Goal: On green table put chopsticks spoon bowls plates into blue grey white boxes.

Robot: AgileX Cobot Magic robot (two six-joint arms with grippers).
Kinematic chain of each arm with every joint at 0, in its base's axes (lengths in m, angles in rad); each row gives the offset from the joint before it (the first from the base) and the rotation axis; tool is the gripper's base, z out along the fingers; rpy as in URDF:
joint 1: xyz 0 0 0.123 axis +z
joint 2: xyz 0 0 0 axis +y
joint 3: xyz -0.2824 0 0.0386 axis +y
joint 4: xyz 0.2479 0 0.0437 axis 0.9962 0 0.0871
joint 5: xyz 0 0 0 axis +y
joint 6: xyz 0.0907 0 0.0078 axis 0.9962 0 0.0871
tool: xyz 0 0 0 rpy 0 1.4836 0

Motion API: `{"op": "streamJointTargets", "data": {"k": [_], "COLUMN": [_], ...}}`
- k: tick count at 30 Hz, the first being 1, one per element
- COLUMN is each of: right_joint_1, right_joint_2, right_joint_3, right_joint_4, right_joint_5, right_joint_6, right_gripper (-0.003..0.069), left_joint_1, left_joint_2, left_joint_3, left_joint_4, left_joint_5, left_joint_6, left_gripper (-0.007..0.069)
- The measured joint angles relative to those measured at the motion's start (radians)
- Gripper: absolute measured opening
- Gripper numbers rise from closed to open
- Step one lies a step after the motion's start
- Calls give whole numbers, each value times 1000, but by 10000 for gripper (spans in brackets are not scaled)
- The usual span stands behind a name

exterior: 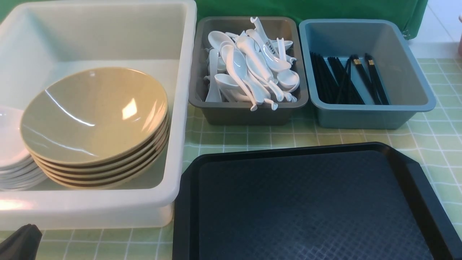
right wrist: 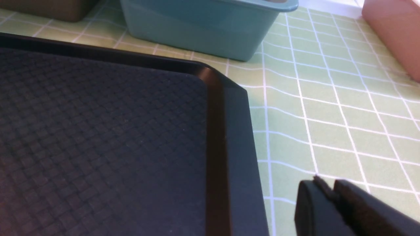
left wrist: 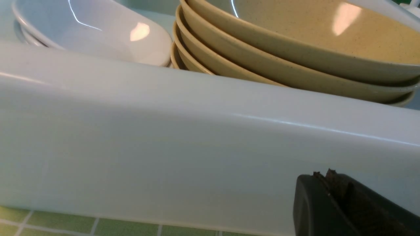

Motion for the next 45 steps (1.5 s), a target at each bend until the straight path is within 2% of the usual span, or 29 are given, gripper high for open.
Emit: {"op": "streamJointTargets", "data": {"k": [13,23,45], "right_joint_1": [0,0,0], "right_joint_2": [0,0,0], "right_joint_3": [0,0,0], "right_joint_4": [0,0,0], "right_joint_5": [0,-1,-4], "right_joint_6": [0,0,0], "right_gripper": [92,99,109], "left_joint_1": [0,58,59], "left_joint_2": [0,0,0], "left_joint_3": [0,0,0], "left_joint_4": [0,0,0], "left_joint_5": [0,0,0], "left_joint_6": [1,4,4], "left_gripper": [-1,-1,-1]}}
